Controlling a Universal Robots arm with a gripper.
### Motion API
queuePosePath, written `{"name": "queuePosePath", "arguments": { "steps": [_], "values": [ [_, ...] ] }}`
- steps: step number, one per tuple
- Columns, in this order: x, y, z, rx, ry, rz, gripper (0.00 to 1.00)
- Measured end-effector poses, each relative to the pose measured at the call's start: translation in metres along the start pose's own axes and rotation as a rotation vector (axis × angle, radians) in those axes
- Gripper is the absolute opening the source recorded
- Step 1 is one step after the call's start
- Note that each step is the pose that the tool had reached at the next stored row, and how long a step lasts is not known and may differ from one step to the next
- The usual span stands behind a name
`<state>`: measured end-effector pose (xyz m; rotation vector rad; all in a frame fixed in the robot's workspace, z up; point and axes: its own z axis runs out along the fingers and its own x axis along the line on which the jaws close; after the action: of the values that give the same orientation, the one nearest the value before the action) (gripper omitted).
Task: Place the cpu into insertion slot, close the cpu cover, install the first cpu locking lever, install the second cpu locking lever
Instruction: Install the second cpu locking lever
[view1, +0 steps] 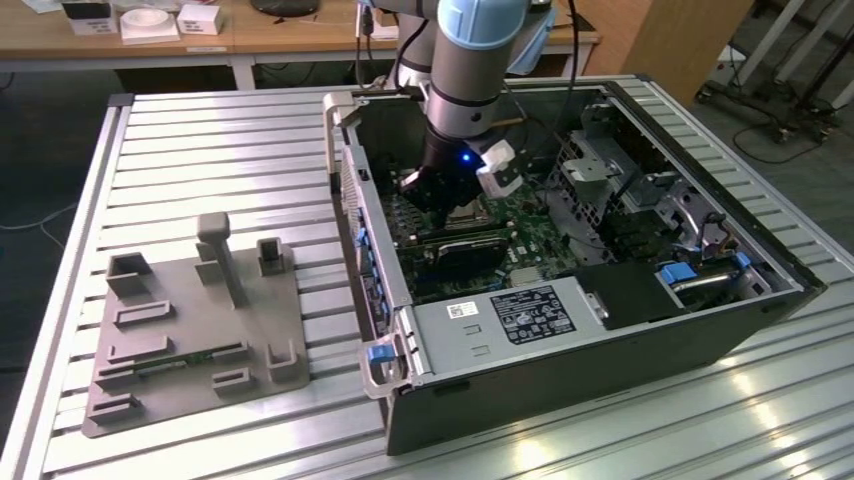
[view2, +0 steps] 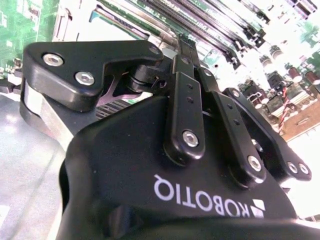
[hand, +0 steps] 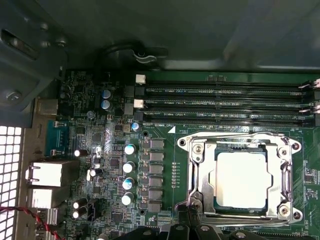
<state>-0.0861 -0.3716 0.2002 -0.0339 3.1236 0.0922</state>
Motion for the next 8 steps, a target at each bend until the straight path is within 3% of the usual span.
{"name": "queuePosePath", "arguments": {
  "steps": [8],
  "values": [
    [0.0000, 0.0003, 0.0022, -0.0148, -0.0003, 0.000, 0.10]
  ]
}}
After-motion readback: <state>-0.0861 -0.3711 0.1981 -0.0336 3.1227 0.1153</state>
